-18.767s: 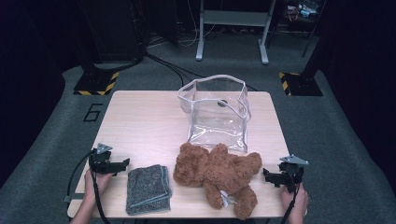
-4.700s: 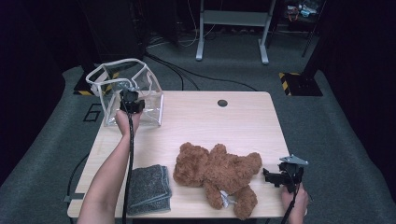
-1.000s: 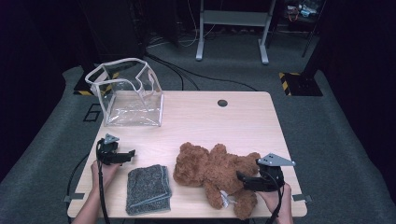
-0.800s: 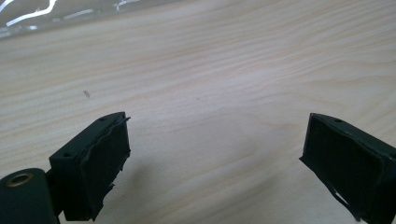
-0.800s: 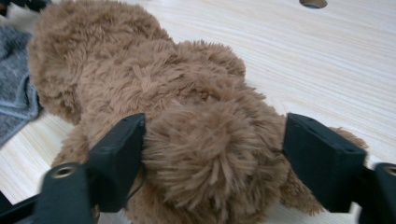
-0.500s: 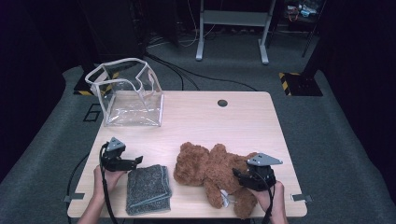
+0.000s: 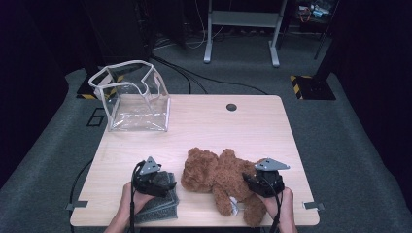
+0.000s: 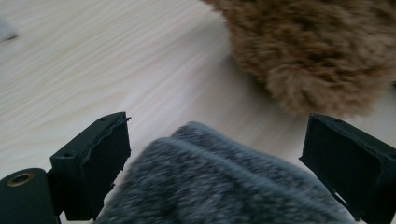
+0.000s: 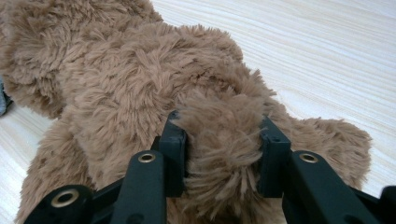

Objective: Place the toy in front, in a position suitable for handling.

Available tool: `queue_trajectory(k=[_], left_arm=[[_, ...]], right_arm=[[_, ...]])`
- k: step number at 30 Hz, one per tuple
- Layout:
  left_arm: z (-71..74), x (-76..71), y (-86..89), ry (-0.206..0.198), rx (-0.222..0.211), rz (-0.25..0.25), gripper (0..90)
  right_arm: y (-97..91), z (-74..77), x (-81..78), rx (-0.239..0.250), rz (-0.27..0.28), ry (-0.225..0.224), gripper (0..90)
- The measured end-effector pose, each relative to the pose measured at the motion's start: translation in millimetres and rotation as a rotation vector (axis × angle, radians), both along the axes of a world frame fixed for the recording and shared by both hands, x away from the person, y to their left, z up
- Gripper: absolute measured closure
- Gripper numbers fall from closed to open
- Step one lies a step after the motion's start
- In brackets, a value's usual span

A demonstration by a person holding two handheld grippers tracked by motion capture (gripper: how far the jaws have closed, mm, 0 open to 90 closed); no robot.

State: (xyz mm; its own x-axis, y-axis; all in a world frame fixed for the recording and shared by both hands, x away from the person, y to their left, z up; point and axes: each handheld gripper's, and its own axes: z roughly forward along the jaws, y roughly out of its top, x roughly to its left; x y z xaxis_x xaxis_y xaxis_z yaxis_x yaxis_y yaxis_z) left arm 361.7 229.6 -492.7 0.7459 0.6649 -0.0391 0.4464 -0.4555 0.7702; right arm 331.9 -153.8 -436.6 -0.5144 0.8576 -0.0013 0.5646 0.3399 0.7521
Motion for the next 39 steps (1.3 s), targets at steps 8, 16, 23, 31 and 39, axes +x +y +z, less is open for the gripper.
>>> queue_trajectory(k=[8,16,23,31,39], left_arm=[[-3.9,-5.7,-30.2,0.012,-0.017,-0.099,12.1],[-5.5,-10.2,-49.7,-0.036,-0.011,-0.099,37.9],[-3.6,-11.3,-56.6,-0.047,-0.006,-0.103,60.1],[1.8,-10.6,-58.5,-0.044,-0.005,-0.080,72.7],[8.9,-9.9,-56.8,-0.043,-0.052,-0.071,73.6]], right_arm=[[2.8,-0.6,2.6,-0.017,-0.011,0.006,62.5],[4.2,-2.7,2.3,-0.023,-0.020,-0.001,65.3],[5.1,-4.4,3.1,-0.031,-0.015,-0.016,69.5],[8.4,2.1,0.7,-0.054,-0.029,-0.060,75.3],[8.4,17.7,1.1,-0.053,-0.022,-0.114,78.2]])
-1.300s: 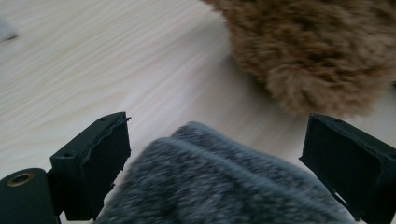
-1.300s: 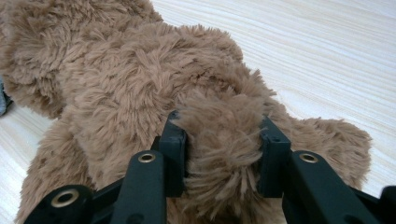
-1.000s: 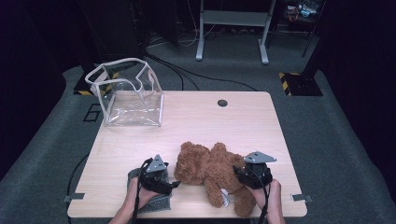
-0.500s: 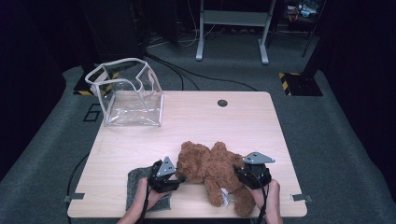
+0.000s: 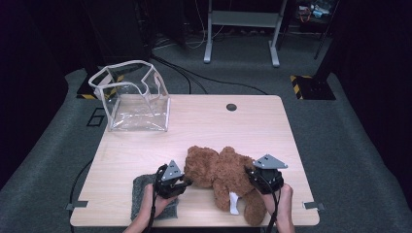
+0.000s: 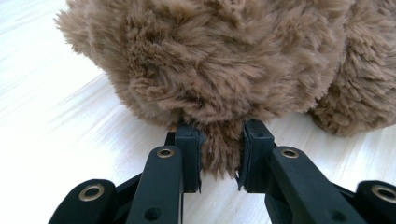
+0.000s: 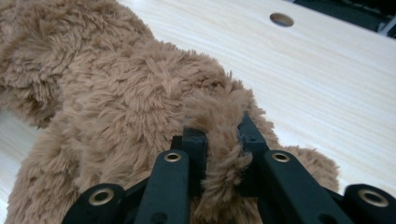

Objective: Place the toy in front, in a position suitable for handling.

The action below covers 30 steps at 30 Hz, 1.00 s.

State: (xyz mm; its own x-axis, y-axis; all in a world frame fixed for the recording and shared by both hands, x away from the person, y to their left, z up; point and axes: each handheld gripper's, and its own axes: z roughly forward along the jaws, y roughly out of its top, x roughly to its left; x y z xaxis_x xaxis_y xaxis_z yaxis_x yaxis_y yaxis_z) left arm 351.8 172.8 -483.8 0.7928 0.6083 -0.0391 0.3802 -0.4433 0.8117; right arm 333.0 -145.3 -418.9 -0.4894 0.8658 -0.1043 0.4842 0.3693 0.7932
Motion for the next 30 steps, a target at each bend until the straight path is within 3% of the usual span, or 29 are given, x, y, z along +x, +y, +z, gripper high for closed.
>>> queue_trajectory(k=[13,22,30], left_arm=[[23.2,9.3,-6.2,-0.034,-0.052,0.027,73.5],[37.7,26.5,-5.9,-0.072,-0.070,0.084,73.4],[41.2,44.8,-1.3,-0.081,-0.066,0.133,73.4]], right_arm=[[-4.1,35.6,11.0,-0.009,0.008,-0.065,78.5],[2.7,59.3,36.1,-0.018,0.021,-0.112,79.1],[10.5,63.9,62.8,-0.031,0.040,-0.122,79.3]])
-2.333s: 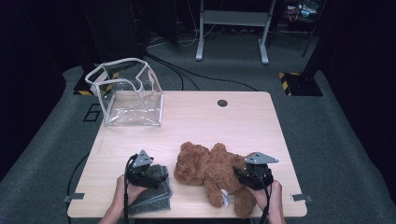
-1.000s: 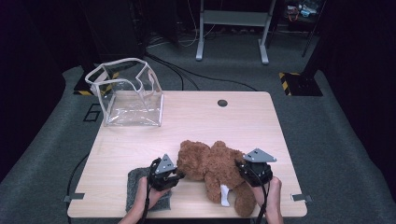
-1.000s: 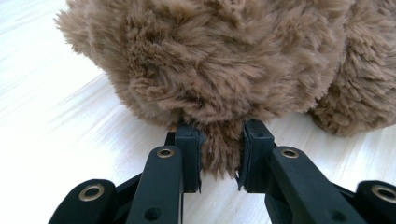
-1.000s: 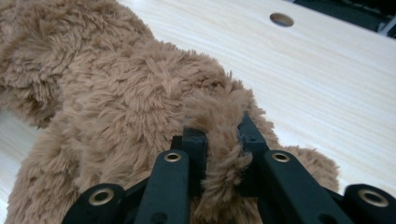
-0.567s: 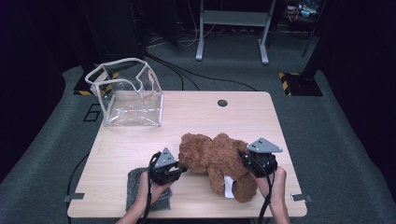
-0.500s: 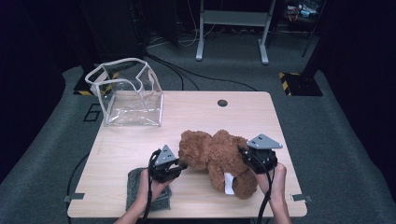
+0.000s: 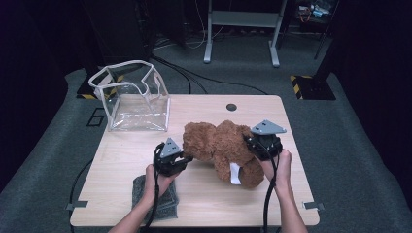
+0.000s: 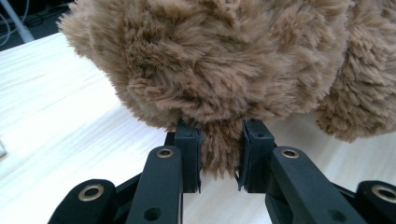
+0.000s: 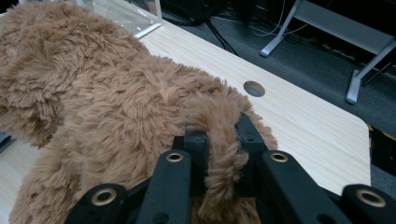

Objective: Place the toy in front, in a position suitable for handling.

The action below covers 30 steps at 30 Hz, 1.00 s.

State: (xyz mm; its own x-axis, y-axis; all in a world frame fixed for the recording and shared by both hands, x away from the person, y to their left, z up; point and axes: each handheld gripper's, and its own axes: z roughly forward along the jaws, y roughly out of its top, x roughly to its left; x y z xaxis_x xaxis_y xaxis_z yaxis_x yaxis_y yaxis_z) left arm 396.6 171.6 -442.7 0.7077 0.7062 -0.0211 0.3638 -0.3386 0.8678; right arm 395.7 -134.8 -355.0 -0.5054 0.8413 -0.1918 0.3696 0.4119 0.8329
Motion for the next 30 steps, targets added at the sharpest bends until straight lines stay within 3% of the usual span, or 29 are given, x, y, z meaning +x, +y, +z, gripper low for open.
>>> queue_trajectory(k=[19,24,27,30], left_arm=[[-13.7,25.9,10.7,0.028,0.031,0.091,73.3],[-26.5,37.9,8.7,0.068,0.079,0.112,73.0],[-37.3,43.9,6.7,0.106,0.113,0.119,72.3],[-47.8,46.7,6.2,0.139,0.139,0.113,71.3]], right_arm=[[22.0,-14.9,50.4,-0.004,0.038,0.001,79.3],[25.3,-33.0,62.2,-0.029,0.032,0.029,79.2],[26.0,-45.1,66.9,-0.006,0.029,0.035,78.8],[29.5,-56.6,70.9,-0.007,0.013,0.084,78.1]])
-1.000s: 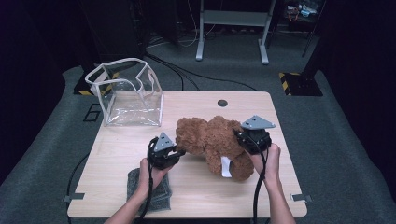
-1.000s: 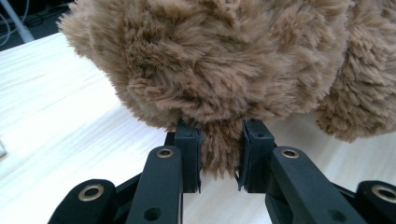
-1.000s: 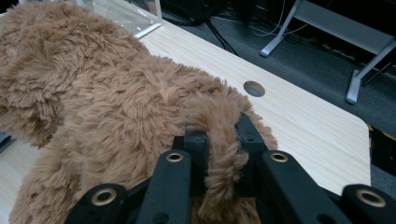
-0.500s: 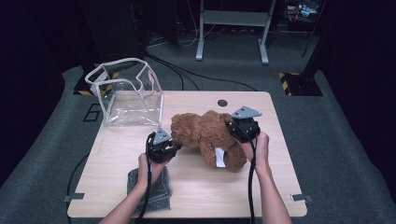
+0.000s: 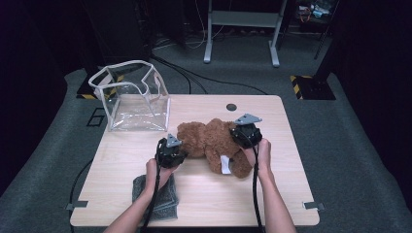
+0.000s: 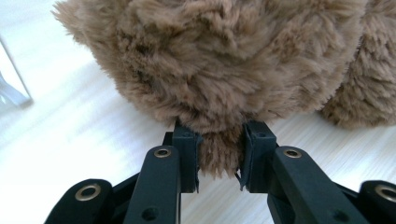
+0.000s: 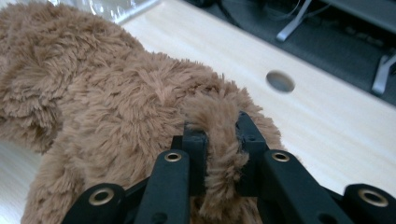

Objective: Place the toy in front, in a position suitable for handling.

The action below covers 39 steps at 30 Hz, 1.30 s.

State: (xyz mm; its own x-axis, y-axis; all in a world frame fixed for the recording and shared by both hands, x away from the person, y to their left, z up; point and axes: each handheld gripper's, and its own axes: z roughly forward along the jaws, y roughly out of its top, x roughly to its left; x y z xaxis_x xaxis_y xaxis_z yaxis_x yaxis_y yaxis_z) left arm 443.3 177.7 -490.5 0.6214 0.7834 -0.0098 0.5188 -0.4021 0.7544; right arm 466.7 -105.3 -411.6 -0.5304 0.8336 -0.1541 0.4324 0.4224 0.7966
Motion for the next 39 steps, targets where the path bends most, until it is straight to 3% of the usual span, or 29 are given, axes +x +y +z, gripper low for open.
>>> queue_trajectory(k=[4,5,8,11,18,21,24,25,26,28,29,30,31,33,34,37,39], left_arm=[[-2.5,0.9,-1.4,0.005,-0.007,-0.006,71.0],[-2.1,0.3,-3.0,0.009,0.012,-0.018,71.0],[-2.4,-2.4,-8.0,0.002,0.014,-0.032,70.9],[-2.7,-4.1,-9.7,0.005,0.002,-0.036,71.0],[-3.3,-4.7,-10.4,0.014,-0.016,-0.041,70.3],[-3.2,-3.2,-7.0,0.018,-0.025,-0.045,65.7],[-2.2,-3.0,-3.2,0.030,-0.041,-0.030,48.1],[-2.4,-3.2,-2.7,0.032,-0.053,-0.023,48.1],[-0.8,-5.3,0.3,0.016,-0.056,-0.017,38.4],[0.1,-6.4,1.7,0.013,-0.058,-0.017,30.6],[2.6,-10.2,5.2,-0.007,-0.070,-0.009,28.5],[2.6,-10.2,5.2,-0.007,-0.070,-0.009,26.6],[4.9,-13.2,9.1,-0.012,-0.068,-0.012,25.2],[5.9,-15.5,10.9,-0.016,-0.074,-0.005,21.7],[8.5,-20.2,16.2,-0.021,-0.066,-0.012,20.5],[10.6,-26.7,22.5,-0.032,-0.056,-0.014,16.9],[11.8,-35.3,30.2,-0.033,-0.047,-0.018,14.9]], right_arm=[[-4.0,-10.1,1.3,0.007,-0.013,0.024,77.7],[-6.2,-11.8,2.0,0.007,-0.020,0.028,77.4],[-7.2,-19.0,2.9,0.000,-0.068,0.053,77.0],[-12.2,-26.5,4.7,0.015,-0.074,0.055,76.7],[-14.0,-27.6,10.7,0.024,-0.083,0.046,72.5],[-16.1,-25.6,10.4,0.037,-0.089,0.051,65.7],[-26.0,-21.7,6.5,0.083,-0.109,0.048,43.6],[-26.0,-21.7,6.5,0.083,-0.109,0.048,43.6],[-35.5,-19.8,3.2,0.127,-0.112,0.051,30.5],[-42.0,-18.4,-0.9,0.153,-0.122,0.049,26.7],[-53.2,-15.7,-8.6,0.178,-0.130,0.038,18.9],[-53.2,-15.7,-8.6,0.178,-0.130,0.038,18.9],[-66.1,-13.0,-17.0,0.220,-0.138,0.026,15.0],[-71.1,-12.2,-20.3,0.225,-0.141,0.024,14.3],[-84.1,-13.2,-30.4,0.245,-0.151,0.023,13.0],[-95.9,-19.0,-40.6,0.232,-0.167,0.029,10.7],[-109.2,-34.6,-56.1,0.202,-0.205,0.051,8.0]])
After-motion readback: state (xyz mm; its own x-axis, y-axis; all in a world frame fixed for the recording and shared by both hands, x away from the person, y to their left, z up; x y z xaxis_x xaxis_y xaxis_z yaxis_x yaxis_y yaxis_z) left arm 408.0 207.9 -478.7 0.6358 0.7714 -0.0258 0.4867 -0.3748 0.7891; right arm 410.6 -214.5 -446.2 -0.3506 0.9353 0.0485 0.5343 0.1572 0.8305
